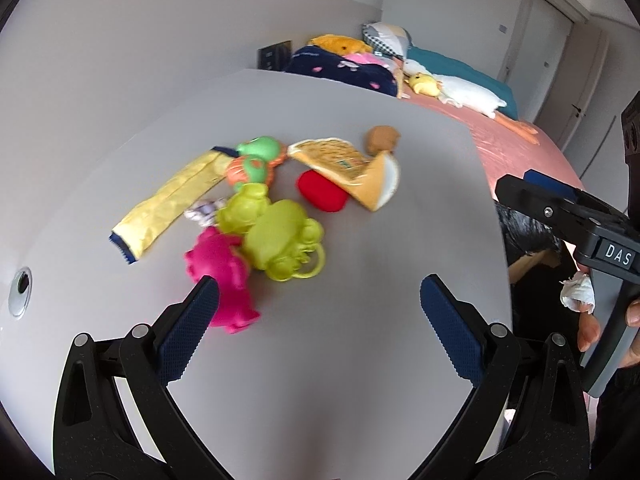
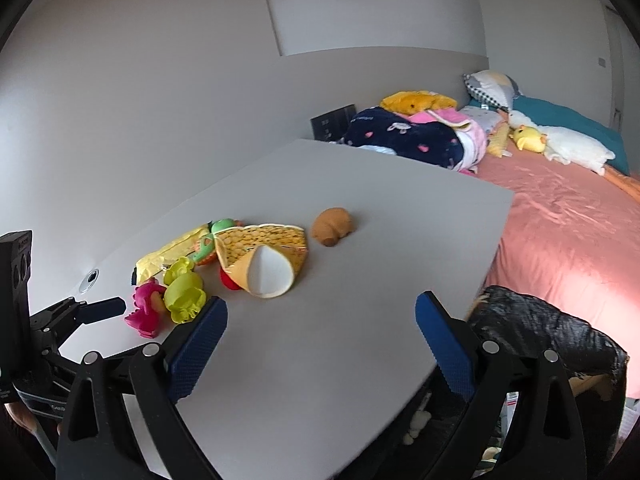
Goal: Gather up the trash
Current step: 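Move both grippers back over the remaining items on the table, then grasp the pink toy with the left gripper while the right grasps the yellow snack bag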
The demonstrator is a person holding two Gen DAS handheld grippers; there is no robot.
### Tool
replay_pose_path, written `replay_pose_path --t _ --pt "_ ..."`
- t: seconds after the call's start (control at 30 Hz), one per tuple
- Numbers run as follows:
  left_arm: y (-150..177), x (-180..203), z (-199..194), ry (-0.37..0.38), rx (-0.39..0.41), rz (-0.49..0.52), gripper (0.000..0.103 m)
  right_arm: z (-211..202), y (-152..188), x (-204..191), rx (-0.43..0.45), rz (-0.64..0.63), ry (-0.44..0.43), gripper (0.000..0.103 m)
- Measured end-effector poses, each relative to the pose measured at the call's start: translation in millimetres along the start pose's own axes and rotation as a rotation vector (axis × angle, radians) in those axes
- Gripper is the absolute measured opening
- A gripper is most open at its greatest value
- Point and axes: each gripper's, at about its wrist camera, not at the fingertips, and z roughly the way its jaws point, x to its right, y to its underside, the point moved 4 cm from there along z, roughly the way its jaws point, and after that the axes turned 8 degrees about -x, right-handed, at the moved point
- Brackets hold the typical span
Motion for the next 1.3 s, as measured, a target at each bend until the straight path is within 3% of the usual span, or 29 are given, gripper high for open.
replay_pose_path --t 0.3,0.63,0.73,0.8,0.9,1.3 --pt "3.4 -29.8 5.6 -0.003 -0.003 -0.053 0.096 24.2 -8.4 -18.3 -0.035 -0.014 -0.046 0.095" --pt "1.9 -62.1 15.0 0.016 -0.022 -0.113 0.08 61.4 -20.5 -38.6 -0.093 -0.026 -0.107 0.095" --pt "1.8 -66.4 19.0 0.015 -0.026 -0.117 0.072 72.1 -25.4 -41.3 -0.104 -0.022 -0.104 0.095" --pt "2.0 -68.3 23.1 0.024 -0.039 -0.119 0.058 78.9 -27.7 -43.2 -0.113 -0.023 -0.1 0.095" --pt "2.4 -73.1 29.8 0.054 -0.061 -0.137 0.047 92.7 -30.2 -46.3 -0.138 -0.023 -0.097 0.095" --pt "-1.2 -77.7 32.6 0.057 -0.055 -0.128 0.046 138.9 -37.3 -54.0 -0.21 -0.047 -0.051 0.095"
